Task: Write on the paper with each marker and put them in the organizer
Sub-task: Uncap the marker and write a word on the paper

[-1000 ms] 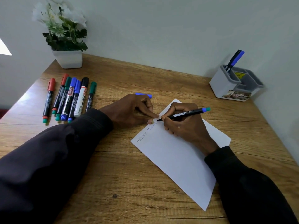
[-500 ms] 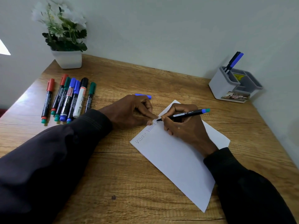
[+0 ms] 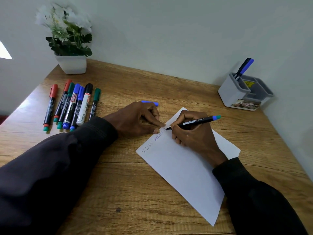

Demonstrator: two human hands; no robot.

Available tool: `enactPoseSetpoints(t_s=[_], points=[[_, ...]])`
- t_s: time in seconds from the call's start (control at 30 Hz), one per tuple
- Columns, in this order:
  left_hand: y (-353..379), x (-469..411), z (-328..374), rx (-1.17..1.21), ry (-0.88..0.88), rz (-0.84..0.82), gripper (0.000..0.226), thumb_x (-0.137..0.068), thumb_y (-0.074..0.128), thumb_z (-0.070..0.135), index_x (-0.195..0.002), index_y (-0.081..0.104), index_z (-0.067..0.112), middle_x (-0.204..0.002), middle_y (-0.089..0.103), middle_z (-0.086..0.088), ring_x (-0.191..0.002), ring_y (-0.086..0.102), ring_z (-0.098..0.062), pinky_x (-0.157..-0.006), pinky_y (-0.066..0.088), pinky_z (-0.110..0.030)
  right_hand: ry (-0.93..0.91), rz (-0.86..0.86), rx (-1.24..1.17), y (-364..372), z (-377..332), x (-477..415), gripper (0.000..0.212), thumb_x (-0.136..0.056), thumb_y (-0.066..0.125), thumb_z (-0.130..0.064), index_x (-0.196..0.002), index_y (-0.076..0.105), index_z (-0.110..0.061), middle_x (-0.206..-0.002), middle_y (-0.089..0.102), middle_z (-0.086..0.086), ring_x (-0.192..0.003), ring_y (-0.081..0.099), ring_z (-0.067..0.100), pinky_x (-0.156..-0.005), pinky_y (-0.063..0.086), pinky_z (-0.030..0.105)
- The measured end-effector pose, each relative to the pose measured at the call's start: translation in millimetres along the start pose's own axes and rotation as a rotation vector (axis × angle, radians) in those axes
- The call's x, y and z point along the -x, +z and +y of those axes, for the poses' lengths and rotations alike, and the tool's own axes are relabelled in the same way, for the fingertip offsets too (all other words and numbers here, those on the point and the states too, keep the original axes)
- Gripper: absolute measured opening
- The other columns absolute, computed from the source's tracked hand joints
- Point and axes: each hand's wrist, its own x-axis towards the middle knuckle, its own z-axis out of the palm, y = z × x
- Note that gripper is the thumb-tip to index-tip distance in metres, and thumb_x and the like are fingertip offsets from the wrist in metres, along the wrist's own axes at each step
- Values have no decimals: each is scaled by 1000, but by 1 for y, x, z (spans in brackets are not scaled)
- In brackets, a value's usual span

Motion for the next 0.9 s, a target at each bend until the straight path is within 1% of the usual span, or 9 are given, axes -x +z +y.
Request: enactPoseSetpoints(t_s=[0.07,0.13,0.3,0.37,0.47,0.53,0.67,0.8,0.9], points=[[0,0,0,7,3,-3,31,-79,79,20,-109,75,21,-106,63,7,-99,58,-3,-82,44,-6,7,-15,-4,-1,1,1,14,-85,67,14,-74,70,7,-61,70,0,-45,62,18,-42,45,22],[0,0,0,11,3,-3,31,-79,79,20,-109,75,20,-106,63,7,-99,58,-3,-82,45,-7,12,-19,8,-1,1,1,16,-87,66,15,-75,71,6,-62,71,-4,-46,63,14,-44,45,20],[0,0,1,12,-2,-2,31,-79,79,20,-110,75,21,-106,63,8,-99,58,-3,-80,43,-5,26,6,-7,0,-2,2,16,-90,66,15,-75,69,7,-60,71,0,-45,63,14,-43,47,20],[0,0,0,13,-2,-1,31,-79,79,19,-109,75,21,-105,63,8,-98,58,-2,-80,43,-5,32,6,3,0,-3,2,18,-89,66,14,-75,70,5,-60,71,-1,-45,64,14,-43,47,20],[0,0,0,10,-4,-1,32,-79,80,19,-110,75,22,-106,63,8,-99,58,-2,-81,44,-6,52,18,23,1,-3,1,22,-86,66,15,-69,70,1,-58,70,0,-43,62,15,-42,46,21],[0,0,0,8,-7,-4,32,-79,79,19,-110,75,21,-107,63,7,-100,57,-2,-82,44,-5,60,35,33,1,-3,1,21,-83,66,14,-67,68,2,-57,69,2,-42,62,17,-40,45,22],[0,0,0,-1,-14,-14,32,-79,78,21,-111,74,22,-108,62,9,-101,57,-2,-85,45,-8,59,49,3,0,-3,2,20,-89,66,13,-71,68,3,-59,70,7,-42,62,23,-39,47,26],[-1,0,1,6,-16,-11,32,-79,78,20,-111,75,21,-108,62,9,-101,57,-1,-83,44,-5,68,35,9,1,-5,3,19,-89,68,12,-73,70,4,-60,71,3,-44,62,20,-40,49,26],[-1,0,1,5,-14,-10,32,-80,78,20,-111,74,21,-107,62,9,-100,57,-1,-83,44,-5,79,55,47,0,-5,1,19,-85,68,12,-68,67,2,-57,69,10,-41,62,26,-38,48,29]])
